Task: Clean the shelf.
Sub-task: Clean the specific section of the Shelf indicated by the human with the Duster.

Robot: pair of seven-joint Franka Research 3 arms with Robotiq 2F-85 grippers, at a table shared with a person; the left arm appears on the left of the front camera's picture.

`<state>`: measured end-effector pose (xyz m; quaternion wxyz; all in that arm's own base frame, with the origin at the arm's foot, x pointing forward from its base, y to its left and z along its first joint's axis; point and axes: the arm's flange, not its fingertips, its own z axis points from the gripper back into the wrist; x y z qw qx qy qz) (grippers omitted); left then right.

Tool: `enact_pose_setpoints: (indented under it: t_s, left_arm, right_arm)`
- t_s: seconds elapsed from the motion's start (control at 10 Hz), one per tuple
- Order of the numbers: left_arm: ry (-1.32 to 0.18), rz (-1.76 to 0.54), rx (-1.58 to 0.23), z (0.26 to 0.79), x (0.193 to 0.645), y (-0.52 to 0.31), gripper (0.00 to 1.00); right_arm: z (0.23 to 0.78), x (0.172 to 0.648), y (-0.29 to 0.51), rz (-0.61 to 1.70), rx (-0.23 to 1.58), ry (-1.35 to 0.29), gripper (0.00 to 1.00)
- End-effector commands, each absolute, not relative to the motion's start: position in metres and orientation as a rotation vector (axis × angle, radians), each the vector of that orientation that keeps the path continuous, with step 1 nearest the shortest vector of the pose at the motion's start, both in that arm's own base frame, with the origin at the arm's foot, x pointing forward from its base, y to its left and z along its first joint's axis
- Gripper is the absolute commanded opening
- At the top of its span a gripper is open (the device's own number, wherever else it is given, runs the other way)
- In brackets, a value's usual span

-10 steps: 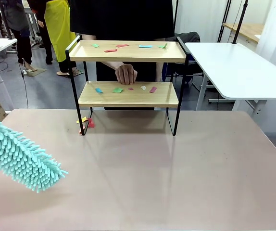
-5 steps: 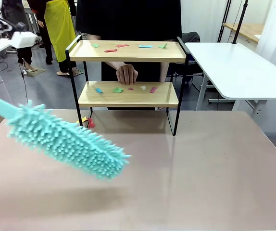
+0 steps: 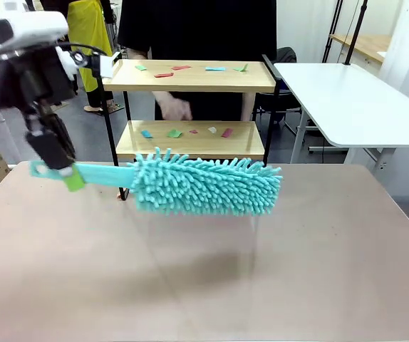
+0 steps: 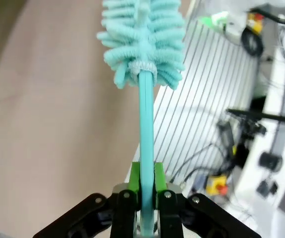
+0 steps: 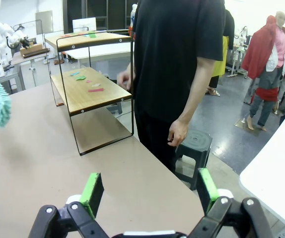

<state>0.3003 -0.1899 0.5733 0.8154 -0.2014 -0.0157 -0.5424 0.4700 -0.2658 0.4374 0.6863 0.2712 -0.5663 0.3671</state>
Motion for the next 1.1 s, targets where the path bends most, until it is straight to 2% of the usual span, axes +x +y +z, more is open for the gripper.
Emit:
enact_pose_setpoints:
  t_s: [0.0, 0.4, 1.0]
  left_arm:
    - [-0.105, -0.958, -0.443, 0.551, 0.277, -0.206, 0.13]
    - [-0.18, -0.671, -0.434, 0.541, 0.28, -0.232, 0.13]
    - [-0.349, -0.589, -0.461, 0.542, 0.3, -0.27, 0.13]
  right_arm:
    - [0.44, 0.47, -0.264, 0.826, 0.606, -1.274, 1.0]
    - [0.44, 0.47, -0.264, 0.826, 0.606, -1.274, 1.0]
    - [0.44, 0.47, -0.264, 0.826, 0.606, -1.274, 1.0]
